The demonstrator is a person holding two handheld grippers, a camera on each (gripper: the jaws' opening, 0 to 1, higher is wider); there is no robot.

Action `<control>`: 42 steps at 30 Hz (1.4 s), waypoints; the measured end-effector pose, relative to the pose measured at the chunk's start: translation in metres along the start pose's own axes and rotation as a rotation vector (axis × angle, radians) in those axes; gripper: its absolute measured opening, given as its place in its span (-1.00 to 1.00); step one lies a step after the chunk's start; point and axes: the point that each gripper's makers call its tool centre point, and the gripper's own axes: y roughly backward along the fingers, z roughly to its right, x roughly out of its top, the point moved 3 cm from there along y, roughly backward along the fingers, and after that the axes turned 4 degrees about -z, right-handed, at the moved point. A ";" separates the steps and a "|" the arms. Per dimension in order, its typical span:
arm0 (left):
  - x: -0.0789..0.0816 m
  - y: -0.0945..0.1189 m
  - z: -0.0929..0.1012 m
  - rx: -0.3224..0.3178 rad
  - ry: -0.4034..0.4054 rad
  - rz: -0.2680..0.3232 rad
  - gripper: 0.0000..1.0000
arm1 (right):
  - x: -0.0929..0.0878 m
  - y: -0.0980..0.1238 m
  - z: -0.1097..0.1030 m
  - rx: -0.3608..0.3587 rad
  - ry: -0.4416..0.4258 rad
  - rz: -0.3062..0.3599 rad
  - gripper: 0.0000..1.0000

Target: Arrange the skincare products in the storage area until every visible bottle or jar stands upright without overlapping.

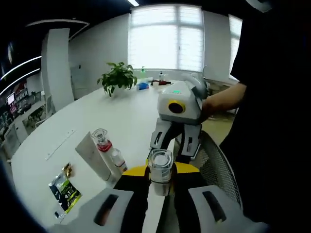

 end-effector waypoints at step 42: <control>-0.014 -0.031 -0.041 -0.017 -0.123 -0.114 -0.59 | -0.046 -0.001 0.031 -0.201 -0.171 -0.104 -0.29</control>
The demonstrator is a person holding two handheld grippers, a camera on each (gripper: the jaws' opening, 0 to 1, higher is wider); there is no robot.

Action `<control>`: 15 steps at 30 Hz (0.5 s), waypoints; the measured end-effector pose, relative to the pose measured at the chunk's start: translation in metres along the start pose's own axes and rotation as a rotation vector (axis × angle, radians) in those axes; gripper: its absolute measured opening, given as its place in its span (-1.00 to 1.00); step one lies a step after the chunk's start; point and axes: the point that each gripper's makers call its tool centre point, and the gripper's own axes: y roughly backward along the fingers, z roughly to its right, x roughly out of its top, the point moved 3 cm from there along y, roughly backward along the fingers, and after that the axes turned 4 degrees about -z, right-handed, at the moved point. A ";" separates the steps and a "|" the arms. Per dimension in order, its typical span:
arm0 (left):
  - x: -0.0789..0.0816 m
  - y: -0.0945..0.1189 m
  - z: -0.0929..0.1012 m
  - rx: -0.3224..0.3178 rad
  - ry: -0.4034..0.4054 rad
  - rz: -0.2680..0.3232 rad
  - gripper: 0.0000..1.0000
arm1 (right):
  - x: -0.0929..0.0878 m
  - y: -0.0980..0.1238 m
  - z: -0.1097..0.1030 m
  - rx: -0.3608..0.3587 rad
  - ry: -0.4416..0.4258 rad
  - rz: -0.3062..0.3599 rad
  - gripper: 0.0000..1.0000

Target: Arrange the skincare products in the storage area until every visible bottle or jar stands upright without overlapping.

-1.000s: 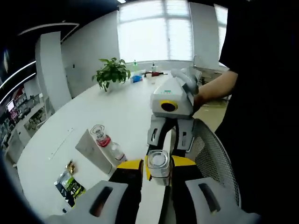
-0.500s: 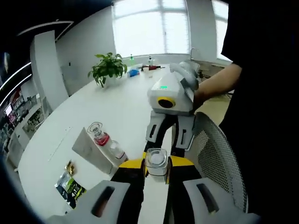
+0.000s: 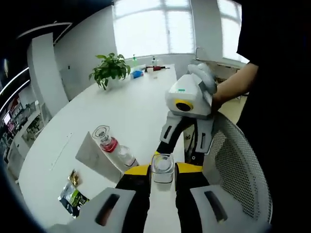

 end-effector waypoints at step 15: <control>-0.021 -0.025 -0.032 -0.021 -0.010 -0.033 -0.59 | -0.002 0.014 0.015 -0.077 -0.093 0.043 0.20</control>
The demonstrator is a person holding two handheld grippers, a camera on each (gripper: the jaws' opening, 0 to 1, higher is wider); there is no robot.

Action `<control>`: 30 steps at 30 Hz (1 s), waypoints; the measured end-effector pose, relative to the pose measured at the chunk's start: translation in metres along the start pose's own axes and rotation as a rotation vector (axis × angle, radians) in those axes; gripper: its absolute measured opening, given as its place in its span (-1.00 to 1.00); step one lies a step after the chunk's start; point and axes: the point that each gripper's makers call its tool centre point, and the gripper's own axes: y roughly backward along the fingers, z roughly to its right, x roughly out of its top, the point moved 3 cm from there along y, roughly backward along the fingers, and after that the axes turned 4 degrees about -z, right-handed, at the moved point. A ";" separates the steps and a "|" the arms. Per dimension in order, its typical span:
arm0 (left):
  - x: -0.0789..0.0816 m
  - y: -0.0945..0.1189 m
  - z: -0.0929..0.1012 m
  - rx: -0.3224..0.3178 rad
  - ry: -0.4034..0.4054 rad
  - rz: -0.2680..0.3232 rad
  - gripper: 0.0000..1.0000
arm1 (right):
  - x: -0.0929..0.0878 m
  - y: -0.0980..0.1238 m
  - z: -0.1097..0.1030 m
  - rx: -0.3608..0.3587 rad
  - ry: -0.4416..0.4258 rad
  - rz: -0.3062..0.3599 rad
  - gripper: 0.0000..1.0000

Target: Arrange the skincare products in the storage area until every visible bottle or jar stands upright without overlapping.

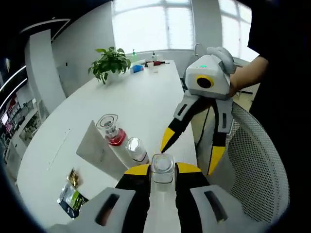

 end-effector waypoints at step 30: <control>-0.011 -0.031 -0.039 0.033 0.053 0.046 -0.59 | 0.002 0.007 0.019 -0.074 -0.141 0.065 0.80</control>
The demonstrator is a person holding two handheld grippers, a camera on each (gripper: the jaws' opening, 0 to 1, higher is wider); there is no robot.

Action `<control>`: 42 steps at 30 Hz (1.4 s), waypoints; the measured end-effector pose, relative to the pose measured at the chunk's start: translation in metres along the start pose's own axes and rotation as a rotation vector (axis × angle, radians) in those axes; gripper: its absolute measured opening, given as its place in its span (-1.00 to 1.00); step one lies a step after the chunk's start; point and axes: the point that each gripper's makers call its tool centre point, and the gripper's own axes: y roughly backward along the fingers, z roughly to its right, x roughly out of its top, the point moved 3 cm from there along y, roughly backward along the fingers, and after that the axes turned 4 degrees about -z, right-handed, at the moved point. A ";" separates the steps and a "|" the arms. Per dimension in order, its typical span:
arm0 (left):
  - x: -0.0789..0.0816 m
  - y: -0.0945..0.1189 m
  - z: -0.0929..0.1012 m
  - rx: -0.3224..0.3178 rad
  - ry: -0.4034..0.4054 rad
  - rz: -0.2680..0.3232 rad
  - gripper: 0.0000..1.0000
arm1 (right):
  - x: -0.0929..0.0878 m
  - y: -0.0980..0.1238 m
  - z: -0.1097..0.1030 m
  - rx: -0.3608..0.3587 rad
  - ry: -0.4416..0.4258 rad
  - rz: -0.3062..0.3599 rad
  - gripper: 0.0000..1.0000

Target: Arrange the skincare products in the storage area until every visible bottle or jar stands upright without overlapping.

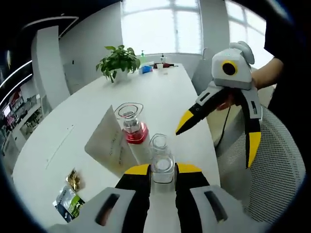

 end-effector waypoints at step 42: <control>0.006 0.000 -0.010 0.025 -0.002 0.043 -0.39 | 0.000 -0.001 0.000 -0.004 -0.014 -0.005 0.85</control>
